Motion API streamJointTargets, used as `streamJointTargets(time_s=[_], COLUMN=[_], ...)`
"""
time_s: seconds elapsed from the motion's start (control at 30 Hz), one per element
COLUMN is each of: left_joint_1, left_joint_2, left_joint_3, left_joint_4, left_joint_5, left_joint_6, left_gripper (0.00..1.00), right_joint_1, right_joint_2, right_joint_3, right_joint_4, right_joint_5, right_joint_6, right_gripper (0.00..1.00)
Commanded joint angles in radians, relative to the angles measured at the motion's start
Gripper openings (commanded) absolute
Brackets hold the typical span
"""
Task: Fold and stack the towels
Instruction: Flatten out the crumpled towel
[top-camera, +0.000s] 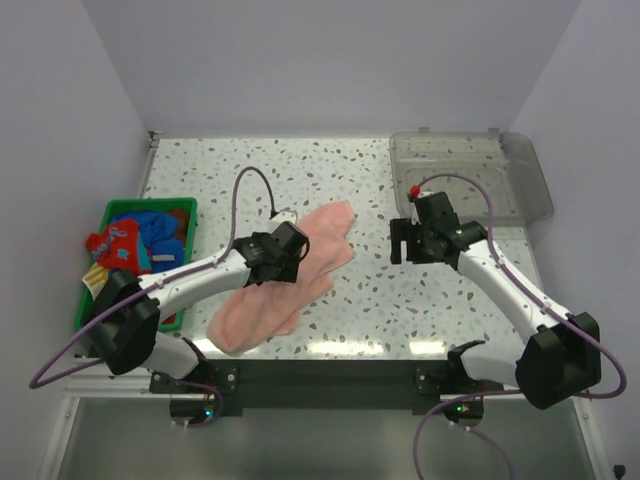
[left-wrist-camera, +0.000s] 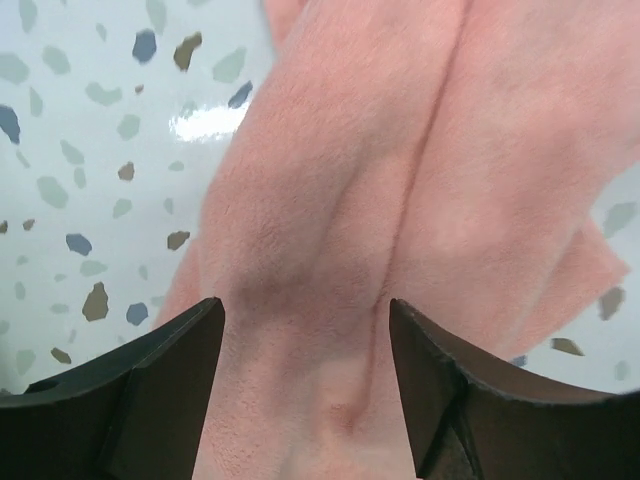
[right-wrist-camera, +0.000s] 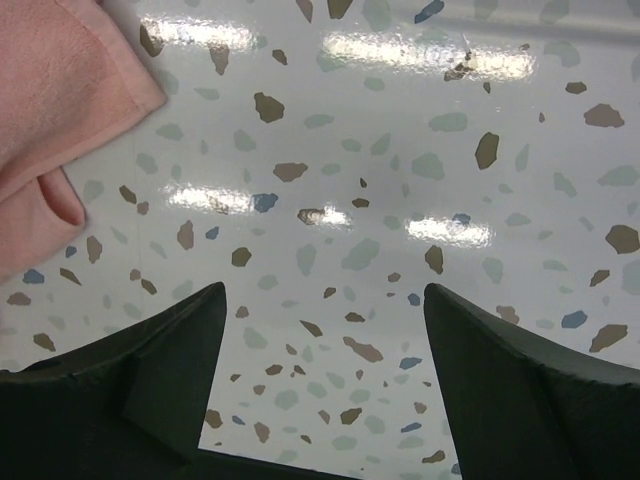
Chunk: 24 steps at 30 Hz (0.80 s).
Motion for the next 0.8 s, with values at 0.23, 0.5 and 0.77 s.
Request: streamJointTargets(time_s=[0.23,0.5,0.77], left_joint_1=[-0.174,-0.199,-0.197], left_joint_2=[0.249,0.491,0.601], left_joint_3=[0.448,0.614,0.666], left_joint_4=[-0.013,0.061,0.119], left_joint_5=[-0.038,-0.012,-0.057], left_joint_6=[-0.027,0.000,0.009], left_gripper=[0.72,0.61,0.59], right_joint_1=[-0.047,-0.076,-0.076], right_joint_2=[0.027,0.020,0.009], right_joint_3=[0.017,-0.024,-0.069], right_joint_4=[-0.025,-0.011,0.029], right_joint_5=[0.160,0.155,0.115], right_joint_6=[0.056,0.096,0.108], right_gripper=[0.95,0.99,0.99])
